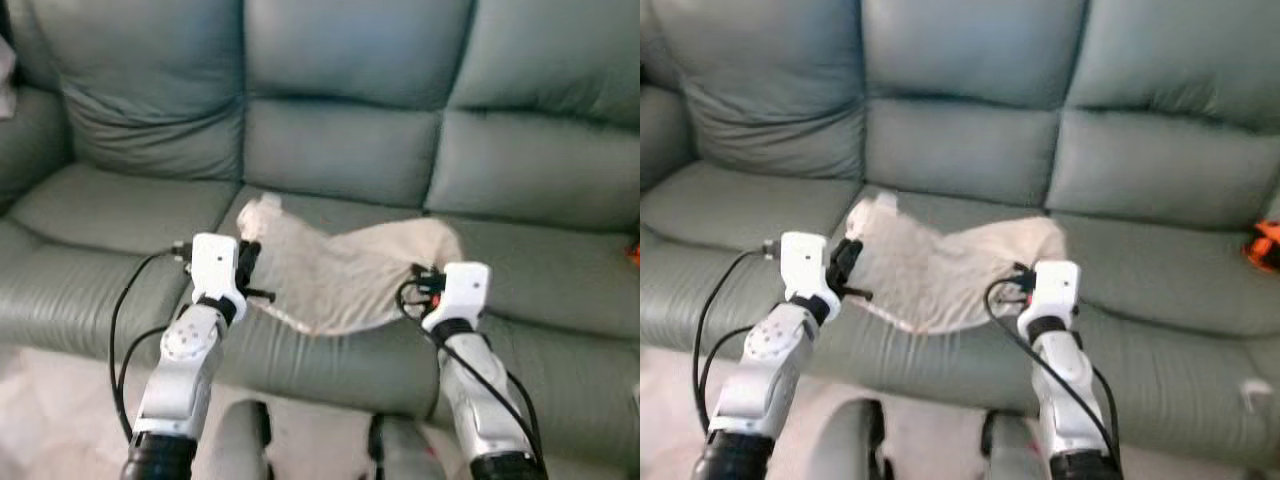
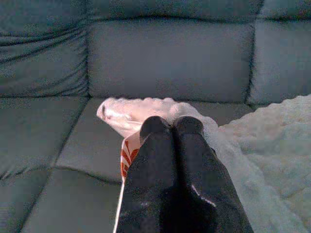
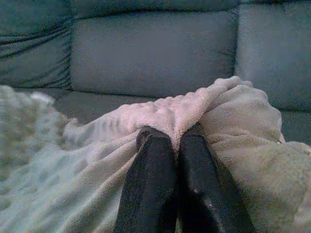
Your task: Move the pillow to the sofa
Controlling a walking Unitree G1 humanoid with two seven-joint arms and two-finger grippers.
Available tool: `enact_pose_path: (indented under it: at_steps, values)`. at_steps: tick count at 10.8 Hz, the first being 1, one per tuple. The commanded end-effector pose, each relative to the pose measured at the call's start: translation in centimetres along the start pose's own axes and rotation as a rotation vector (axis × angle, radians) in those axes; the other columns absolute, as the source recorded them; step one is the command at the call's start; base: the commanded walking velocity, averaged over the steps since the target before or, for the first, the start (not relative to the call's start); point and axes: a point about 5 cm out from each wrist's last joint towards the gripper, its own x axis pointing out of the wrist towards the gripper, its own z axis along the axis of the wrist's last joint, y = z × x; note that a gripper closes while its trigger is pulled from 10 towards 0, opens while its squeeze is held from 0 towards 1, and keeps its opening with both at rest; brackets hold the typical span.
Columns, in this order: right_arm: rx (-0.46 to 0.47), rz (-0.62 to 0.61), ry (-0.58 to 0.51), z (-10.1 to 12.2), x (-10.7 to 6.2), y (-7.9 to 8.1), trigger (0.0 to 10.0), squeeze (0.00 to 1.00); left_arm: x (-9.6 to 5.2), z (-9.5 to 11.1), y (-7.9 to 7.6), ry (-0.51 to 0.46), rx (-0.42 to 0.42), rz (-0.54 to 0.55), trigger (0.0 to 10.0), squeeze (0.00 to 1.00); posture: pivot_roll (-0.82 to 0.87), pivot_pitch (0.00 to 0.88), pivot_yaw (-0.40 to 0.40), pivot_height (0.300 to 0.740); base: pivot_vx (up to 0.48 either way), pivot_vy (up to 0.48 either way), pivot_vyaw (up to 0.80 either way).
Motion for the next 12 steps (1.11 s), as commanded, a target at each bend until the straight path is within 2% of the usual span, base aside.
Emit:
enact_pose_path:
  at_steps: [1,2,3,4,5,6,7,8,9,10,11,12]
  values:
    - [0.033,-0.015,0.006,0.3,-0.1,-0.2,10.0,0.0,0.3,-0.1,0.0,0.005,0.032,-0.015,10.0,0.0,-0.02,0.0,0.013,0.645,0.0,0.0,0.0]
    - [0.051,-0.021,0.035,0.1,-0.1,-0.2,10.0,0.0,0.6,-0.4,0.9,0.026,0.064,0.011,10.0,0.0,-0.02,0.0,0.016,0.645,0.0,0.0,0.0]
    - [0.074,-0.036,0.073,0.0,0.0,-0.1,10.0,0.0,0.9,-1.2,2.5,0.082,0.097,0.052,10.0,0.0,-0.02,0.027,0.027,0.645,0.0,0.0,0.0]
    - [0.091,-0.039,0.087,0.1,0.1,0.1,10.0,0.0,0.8,-1.2,3.2,0.093,0.107,0.062,10.0,0.0,-0.02,0.06,0.037,0.645,0.0,0.0,0.0]
    - [0.109,-0.044,0.1,0.2,0.5,0.2,10.0,0.0,1.3,-1.7,3.5,0.123,0.114,0.061,10.0,0.0,-0.03,0.081,0.039,0.645,0.0,0.0,0.0]
    - [0.165,-0.064,0.146,0.7,1.9,0.3,10.0,0.0,2.9,-2.4,3.4,0.182,0.165,0.017,10.0,0.0,-0.03,0.152,0.052,0.645,0.0,0.0,0.0]
    - [0.186,-0.056,0.154,1.3,2.5,0.4,10.0,0.0,3.6,-2.8,3.3,0.216,0.196,0.019,10.0,0.0,-0.03,0.176,0.048,0.645,0.0,0.0,0.0]
    - [0.16,-0.039,0.153,2.2,3.5,0.5,10.0,0.0,4.6,-2.9,3.4,0.245,0.229,0.027,10.0,0.0,-0.04,0.196,0.05,0.645,0.0,0.0,0.0]
    - [0.157,-0.041,0.133,3.4,4.5,0.6,10.0,0.0,5.8,-2.2,4.0,0.251,0.253,0.063,10.0,0.0,-0.06,0.222,0.047,0.645,0.0,0.0,0.0]
    - [0.156,-0.048,0.129,3.9,4.8,0.7,10.0,0.0,6.3,-1.7,4.3,0.241,0.269,0.089,10.0,0.0,-0.07,0.231,0.041,0.645,0.0,0.0,0.0]
    - [0.151,-0.042,0.143,3.7,5.0,1.7,10.0,0.0,7.4,0.4,5.3,0.205,0.292,0.159,10.0,0.0,-0.08,0.245,0.032,0.645,0.0,0.0,0.0]
    - [0.128,-0.024,0.146,3.4,5.0,2.3,10.0,0.0,7.6,1.1,5.8,0.187,0.293,0.189,10.0,0.0,-0.09,0.256,0.023,0.645,0.0,0.0,0.0]
